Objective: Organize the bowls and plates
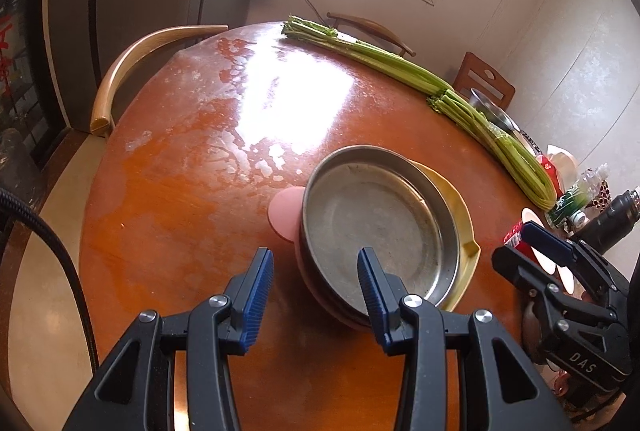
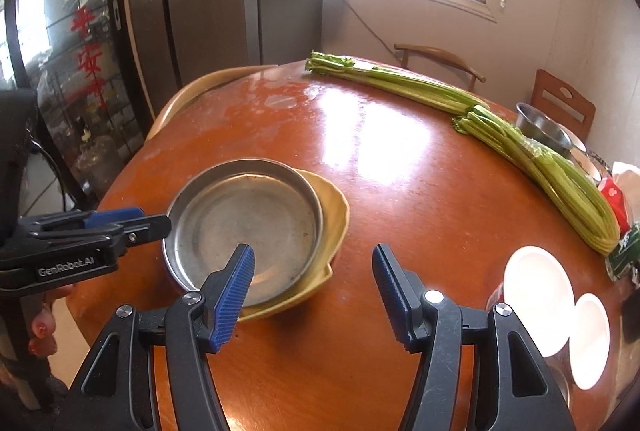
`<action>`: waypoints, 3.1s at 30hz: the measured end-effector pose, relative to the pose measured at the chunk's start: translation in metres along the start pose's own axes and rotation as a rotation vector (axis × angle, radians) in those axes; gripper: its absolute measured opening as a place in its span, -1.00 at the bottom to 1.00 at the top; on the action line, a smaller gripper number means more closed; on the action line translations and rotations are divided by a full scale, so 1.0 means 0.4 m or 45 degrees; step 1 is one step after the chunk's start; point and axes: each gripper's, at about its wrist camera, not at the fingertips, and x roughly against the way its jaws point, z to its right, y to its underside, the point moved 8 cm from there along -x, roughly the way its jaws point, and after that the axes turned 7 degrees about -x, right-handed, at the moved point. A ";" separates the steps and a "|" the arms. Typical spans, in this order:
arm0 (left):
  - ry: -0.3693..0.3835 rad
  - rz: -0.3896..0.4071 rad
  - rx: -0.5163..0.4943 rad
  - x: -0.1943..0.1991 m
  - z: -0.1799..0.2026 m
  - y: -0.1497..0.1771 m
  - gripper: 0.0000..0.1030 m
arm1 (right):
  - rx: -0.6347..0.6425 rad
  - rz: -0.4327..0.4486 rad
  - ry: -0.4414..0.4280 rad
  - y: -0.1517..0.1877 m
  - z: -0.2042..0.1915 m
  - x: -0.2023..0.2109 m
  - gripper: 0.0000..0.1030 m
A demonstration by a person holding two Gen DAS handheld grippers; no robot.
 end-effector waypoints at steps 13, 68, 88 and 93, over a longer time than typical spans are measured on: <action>0.032 -0.071 0.006 -0.090 0.024 -0.010 -0.14 | -0.131 -0.107 -0.032 0.015 0.036 -0.077 0.23; 0.103 -0.093 -0.144 -0.202 0.170 -0.069 -0.08 | -0.112 -0.174 0.141 0.047 0.110 -0.133 0.27; 0.057 -0.015 -0.102 -0.109 0.128 -0.060 -0.08 | -0.236 -0.036 0.091 0.010 0.148 -0.043 0.27; 0.050 0.010 -0.119 -0.078 0.142 -0.059 -0.08 | -0.248 -0.004 0.088 0.003 0.156 -0.015 0.27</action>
